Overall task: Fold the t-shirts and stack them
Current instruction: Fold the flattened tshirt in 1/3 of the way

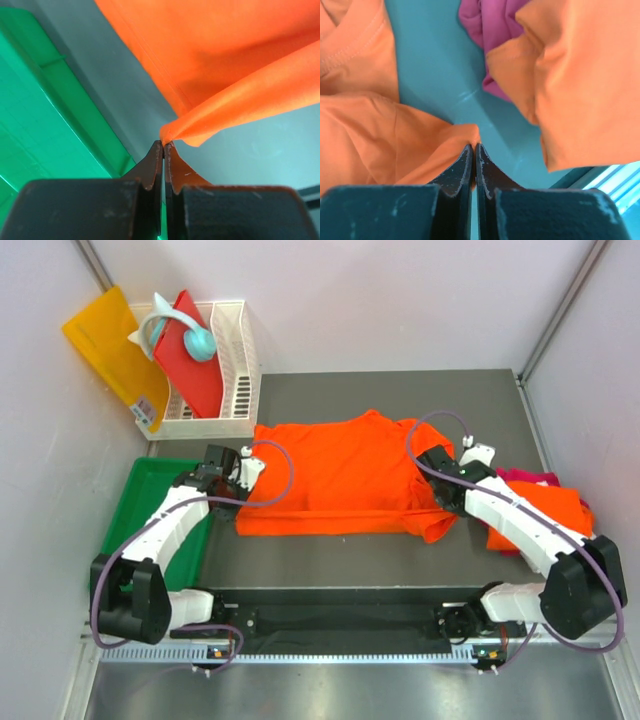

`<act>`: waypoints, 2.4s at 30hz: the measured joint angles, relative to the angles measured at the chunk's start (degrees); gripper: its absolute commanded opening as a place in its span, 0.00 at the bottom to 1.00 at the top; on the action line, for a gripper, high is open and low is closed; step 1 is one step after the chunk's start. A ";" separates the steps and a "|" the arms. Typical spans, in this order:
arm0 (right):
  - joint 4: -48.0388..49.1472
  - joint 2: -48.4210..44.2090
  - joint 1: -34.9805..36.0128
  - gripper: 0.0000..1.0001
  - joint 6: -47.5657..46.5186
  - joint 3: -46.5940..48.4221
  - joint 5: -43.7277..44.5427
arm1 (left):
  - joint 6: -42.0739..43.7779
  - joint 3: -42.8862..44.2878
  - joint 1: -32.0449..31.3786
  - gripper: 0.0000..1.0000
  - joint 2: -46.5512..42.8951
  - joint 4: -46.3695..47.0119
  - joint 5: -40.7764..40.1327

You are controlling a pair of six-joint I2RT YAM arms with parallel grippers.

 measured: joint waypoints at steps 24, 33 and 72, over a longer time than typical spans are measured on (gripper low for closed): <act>11.32 12.81 -5.97 0.00 -10.34 5.51 0.13 | -4.42 4.44 0.37 0.00 11.54 9.51 -3.61; 14.27 18.32 -6.58 0.00 -11.67 7.43 0.11 | -5.84 7.54 0.79 0.00 17.03 12.63 -4.66; 14.97 4.79 8.17 0.25 -5.84 -4.33 -3.91 | -7.69 14.32 1.05 0.10 11.26 4.22 13.07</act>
